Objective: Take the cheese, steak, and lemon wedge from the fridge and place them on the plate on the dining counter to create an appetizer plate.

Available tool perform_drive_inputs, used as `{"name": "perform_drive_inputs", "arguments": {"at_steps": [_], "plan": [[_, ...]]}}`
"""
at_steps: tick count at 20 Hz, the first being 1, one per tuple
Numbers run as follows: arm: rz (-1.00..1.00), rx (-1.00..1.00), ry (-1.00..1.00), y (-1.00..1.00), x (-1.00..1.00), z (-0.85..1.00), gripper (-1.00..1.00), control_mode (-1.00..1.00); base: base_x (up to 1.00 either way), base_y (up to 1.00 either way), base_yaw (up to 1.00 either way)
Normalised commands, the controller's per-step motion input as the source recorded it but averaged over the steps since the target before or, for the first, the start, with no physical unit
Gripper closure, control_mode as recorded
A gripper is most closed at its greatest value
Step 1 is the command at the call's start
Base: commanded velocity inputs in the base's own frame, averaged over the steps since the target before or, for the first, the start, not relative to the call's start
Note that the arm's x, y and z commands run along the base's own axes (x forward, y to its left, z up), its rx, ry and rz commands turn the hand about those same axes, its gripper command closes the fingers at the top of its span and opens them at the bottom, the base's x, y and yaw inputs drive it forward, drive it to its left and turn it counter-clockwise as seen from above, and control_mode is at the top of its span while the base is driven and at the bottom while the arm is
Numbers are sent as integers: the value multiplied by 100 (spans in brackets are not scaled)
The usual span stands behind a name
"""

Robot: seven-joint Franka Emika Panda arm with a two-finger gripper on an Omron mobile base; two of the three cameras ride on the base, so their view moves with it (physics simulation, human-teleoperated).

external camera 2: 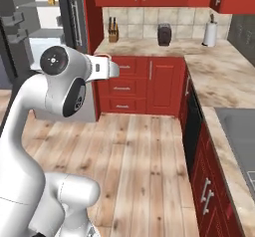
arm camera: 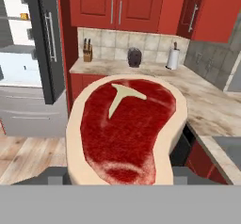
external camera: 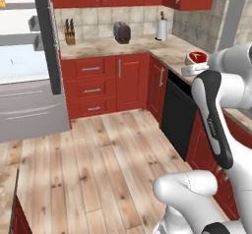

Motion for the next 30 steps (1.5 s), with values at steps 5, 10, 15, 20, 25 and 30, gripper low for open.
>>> {"name": "perform_drive_inputs", "arguments": {"at_steps": [5,10,15,20,25,30], "plan": [[0,0,0,0,0,0,100,100,-100,-66,-1],[0,0,0,0,0,0,100,100,-100,-88,-6],[0,0,0,0,0,0,100,100,-100,-98,-7],[0,0,0,0,0,0,100,100,-100,-84,-5],[0,0,0,0,0,0,100,100,-100,-59,0],[0,0,0,0,0,0,100,100,-100,-69,-3]]}}
